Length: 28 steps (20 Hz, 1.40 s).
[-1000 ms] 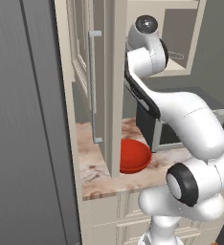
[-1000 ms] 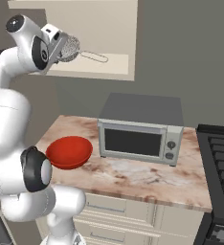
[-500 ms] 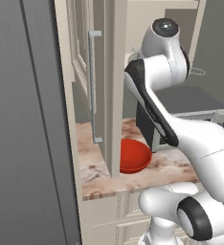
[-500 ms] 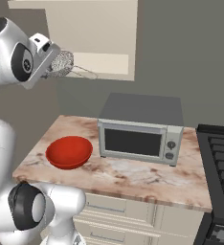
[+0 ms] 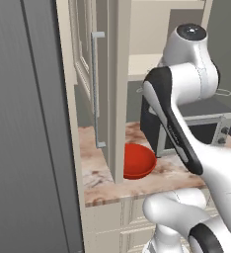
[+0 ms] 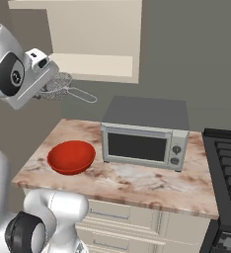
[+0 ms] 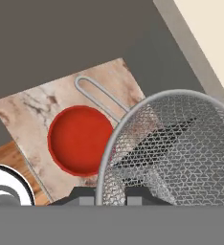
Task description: Open the cabinet and setup a tea strainer by placing it in the bowl upright.
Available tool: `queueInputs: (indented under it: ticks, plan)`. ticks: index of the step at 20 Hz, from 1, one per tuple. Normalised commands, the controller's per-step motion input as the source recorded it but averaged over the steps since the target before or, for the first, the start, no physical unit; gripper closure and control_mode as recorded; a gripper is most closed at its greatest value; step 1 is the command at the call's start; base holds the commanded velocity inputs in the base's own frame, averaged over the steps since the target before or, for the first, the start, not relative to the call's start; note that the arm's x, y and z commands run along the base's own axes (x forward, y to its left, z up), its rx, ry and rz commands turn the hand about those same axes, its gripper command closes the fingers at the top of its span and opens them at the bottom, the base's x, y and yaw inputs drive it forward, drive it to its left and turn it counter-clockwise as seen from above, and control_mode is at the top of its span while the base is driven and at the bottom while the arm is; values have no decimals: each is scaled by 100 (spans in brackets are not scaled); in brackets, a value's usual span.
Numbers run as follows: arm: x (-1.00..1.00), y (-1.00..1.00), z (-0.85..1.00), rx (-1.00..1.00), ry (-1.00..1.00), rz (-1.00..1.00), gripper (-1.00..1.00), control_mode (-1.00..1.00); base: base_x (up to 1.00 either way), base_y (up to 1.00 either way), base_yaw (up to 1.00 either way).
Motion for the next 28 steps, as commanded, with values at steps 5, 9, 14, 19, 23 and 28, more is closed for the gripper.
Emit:
queueInputs:
  ticks: [5,9,14,19,23,28]
  plan:
    - [-19,-16,-58,0,9,0,100,-100,0,0,0]
    - [0,-10,-53,0,3,0,100,-100,0,0,0]
    - [1,11,-29,0,2,0,100,-100,0,0,0]
    - [0,22,-36,3,3,0,100,-100,0,0,0]
    - [11,8,-51,1,0,0,100,-100,0,0,0]
    - [12,5,-65,0,9,0,100,-100,0,0,0]
